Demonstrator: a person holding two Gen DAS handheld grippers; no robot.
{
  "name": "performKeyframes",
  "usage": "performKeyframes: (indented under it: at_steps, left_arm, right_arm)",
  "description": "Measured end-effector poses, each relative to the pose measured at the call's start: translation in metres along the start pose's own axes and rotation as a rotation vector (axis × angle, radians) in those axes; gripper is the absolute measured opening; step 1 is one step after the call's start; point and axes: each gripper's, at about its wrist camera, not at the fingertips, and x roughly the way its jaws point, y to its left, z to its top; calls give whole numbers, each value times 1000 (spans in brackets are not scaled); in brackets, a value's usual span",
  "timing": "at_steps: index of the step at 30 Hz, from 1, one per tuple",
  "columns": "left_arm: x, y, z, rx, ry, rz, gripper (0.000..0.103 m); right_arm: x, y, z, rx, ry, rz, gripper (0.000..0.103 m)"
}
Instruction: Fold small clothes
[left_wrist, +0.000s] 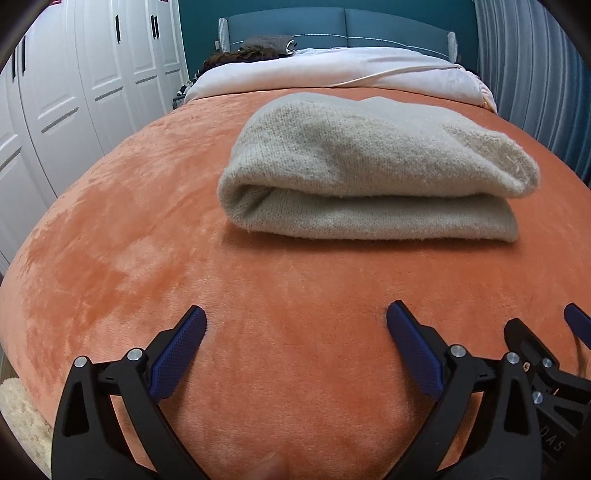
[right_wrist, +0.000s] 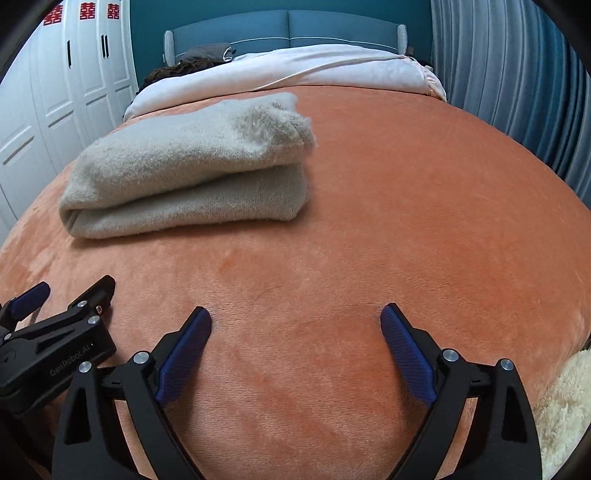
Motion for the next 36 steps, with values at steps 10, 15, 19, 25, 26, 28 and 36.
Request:
performKeyframes:
  at_steps: [10, 15, 19, 25, 26, 28, 36]
  left_arm:
    - [2, 2, 0, -5, 2, -23, 98]
    - [3, 0, 0, 1, 5, -15, 98]
    - [3, 0, 0, 3, 6, -13, 98]
    - [3, 0, 0, 2, 7, -15, 98]
    - [3, 0, 0, 3, 7, -14, 98]
    - [3, 0, 0, 3, 7, -14, 98]
    - [3, 1, 0, 3, 6, -14, 98]
  right_arm:
    - [-1, 9, -3, -5, 6, -34, 92]
    - [-1, 12, -4, -3, 9, -35, 93]
    - [-1, 12, -4, -2, 9, -35, 93]
    - [0, 11, -4, 5, 10, -37, 92]
    - [0, 10, -3, 3, 10, -38, 92]
    - [1, 9, -4, 3, 10, -37, 92]
    - [0, 10, -7, 1, 3, -35, 93]
